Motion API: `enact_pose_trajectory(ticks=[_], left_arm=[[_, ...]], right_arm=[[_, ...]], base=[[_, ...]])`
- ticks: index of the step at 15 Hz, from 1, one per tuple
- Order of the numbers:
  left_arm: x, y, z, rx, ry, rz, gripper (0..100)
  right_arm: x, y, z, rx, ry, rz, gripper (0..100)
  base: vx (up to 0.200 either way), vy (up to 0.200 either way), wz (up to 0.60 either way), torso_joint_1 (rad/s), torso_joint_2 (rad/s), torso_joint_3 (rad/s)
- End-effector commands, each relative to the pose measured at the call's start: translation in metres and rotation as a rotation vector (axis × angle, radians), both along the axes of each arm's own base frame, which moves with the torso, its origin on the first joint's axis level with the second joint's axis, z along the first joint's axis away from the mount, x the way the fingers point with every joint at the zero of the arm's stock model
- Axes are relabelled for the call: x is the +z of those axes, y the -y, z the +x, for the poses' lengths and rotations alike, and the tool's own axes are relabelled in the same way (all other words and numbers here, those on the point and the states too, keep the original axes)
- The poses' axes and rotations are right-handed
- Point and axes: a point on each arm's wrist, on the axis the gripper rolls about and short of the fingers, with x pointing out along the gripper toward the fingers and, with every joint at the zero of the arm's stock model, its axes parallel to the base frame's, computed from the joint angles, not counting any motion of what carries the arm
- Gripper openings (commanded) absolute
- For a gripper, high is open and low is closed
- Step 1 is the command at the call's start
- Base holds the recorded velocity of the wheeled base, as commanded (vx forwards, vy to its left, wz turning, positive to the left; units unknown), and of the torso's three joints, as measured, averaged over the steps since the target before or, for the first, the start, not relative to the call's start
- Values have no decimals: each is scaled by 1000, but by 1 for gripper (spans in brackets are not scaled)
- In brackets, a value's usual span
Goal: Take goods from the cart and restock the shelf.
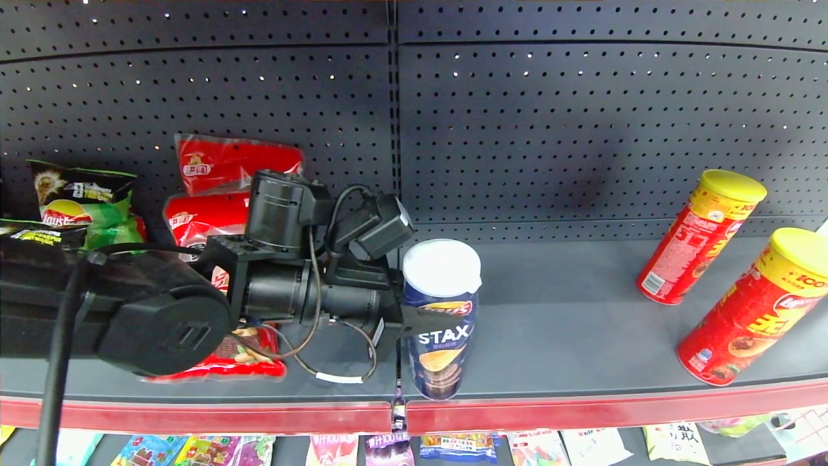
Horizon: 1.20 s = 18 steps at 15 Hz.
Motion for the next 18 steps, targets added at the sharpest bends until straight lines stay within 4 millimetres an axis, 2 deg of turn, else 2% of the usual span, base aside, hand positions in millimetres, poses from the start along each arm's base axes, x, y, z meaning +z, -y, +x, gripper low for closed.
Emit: enact_pose_trajectory(ticks=[1, 3, 4, 7, 9, 12, 14, 15, 16, 17, 18], left_arm=[[-5, 1, 2, 3, -10, 10, 0], [-4, 2, 3, 2, -2, 8, 0], [-5, 2, 3, 0, 3, 13, 100], [-5, 0, 2, 3, 3, 15, 100], [-5, -5, 3, 17, 3, 16, 100], [-9, -32, -10, 87, -16, 44, 100], [-12, -61, -31, 158, -37, 69, 100], [-12, -67, -36, 173, -35, 70, 100], [-10, -83, -49, 214, -31, 71, 100], [-10, -91, -56, 236, -32, 70, 100], [-10, -91, -56, 236, -32, 70, 100]], right_arm=[[-1, 0, 1, 2, -6, -1, 0], [-1, 0, 1, 0, -8, -1, 0], [-1, 0, 1, 2, -9, -1, 0], [11, -1, 7, 14, -21, -3, 0], [27, -3, 19, 65, -52, -3, 0], [64, -10, 51, 203, -95, -30, 0], [90, -25, 85, 314, -145, -44, 0], [93, -29, 92, 331, -160, -47, 0], [99, -41, 118, 357, -169, -51, 0], [100, -49, 137, 363, -151, -48, 0], [100, -49, 137, 363, -151, -48, 0]], base=[[0, 0, 0, 0, 0, 0], [0, 0, 0, 0, 0, 0], [0, 0, 0, 0, 0, 0], [0, 0, 0, 0, 0, 0], [0, 0, 0, 0, 0, 0], [0, 0, 0, 0, 0, 0], [0, 0, 0, 0, 0, 0], [0, 0, 0, 0, 0, 0], [0, 0, 0, 0, 0, 0], [0, 0, 0, 0, 0, 0], [0, 0, 0, 0, 0, 0]])
